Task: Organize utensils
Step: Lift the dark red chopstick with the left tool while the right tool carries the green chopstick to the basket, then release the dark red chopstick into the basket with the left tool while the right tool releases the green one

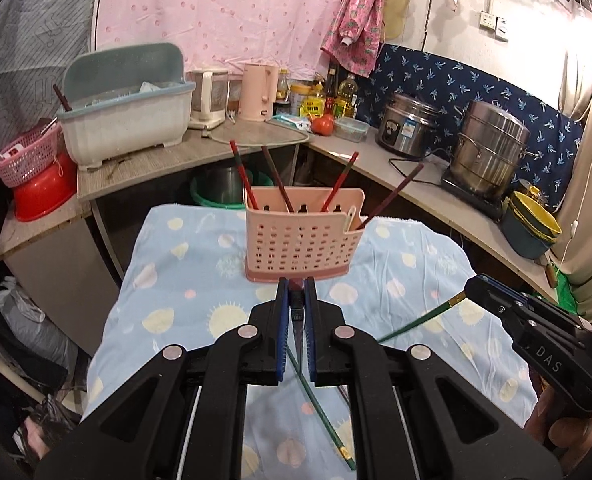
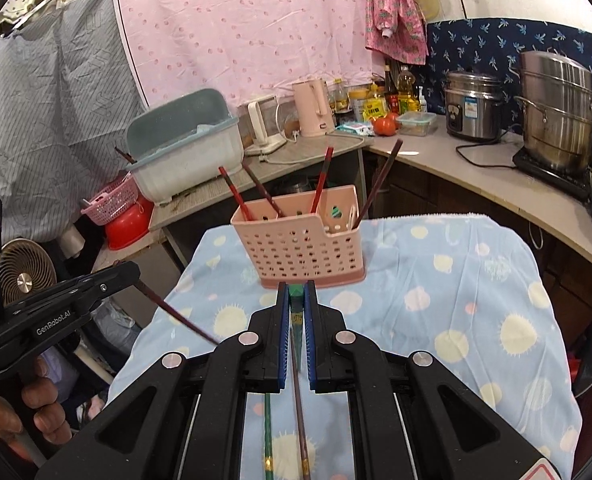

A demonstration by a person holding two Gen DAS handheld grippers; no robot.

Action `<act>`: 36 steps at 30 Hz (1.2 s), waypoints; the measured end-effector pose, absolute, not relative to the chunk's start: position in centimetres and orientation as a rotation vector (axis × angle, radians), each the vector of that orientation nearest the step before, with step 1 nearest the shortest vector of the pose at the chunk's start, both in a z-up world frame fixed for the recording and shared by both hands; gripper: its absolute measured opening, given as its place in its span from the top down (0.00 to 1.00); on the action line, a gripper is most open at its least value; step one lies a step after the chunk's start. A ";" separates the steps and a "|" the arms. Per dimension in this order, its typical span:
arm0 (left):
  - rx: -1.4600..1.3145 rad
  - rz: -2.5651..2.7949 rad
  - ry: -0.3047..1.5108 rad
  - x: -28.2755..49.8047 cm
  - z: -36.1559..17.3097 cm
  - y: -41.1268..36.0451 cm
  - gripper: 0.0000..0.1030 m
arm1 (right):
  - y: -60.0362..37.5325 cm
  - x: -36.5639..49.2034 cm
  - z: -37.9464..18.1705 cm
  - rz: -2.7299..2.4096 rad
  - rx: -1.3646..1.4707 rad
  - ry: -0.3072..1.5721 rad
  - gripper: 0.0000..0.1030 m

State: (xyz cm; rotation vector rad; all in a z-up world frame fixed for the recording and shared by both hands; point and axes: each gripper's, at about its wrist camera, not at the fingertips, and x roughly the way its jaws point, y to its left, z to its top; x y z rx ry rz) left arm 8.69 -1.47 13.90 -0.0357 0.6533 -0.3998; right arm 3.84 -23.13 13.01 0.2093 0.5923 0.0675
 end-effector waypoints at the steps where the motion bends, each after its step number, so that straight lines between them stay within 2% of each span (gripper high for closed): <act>1: -0.032 -0.399 0.648 8.9 14.2 -1.6 0.93 | -23.2 4.1 13.3 0.067 0.208 0.588 0.93; 28: -0.051 -0.345 0.376 20.1 28.4 -2.7 0.93 | -25.9 16.9 25.9 0.056 0.214 0.355 0.93; 36: -0.058 -0.331 0.390 23.7 27.4 -3.4 0.93 | -27.3 21.0 24.3 -0.015 0.195 0.389 0.93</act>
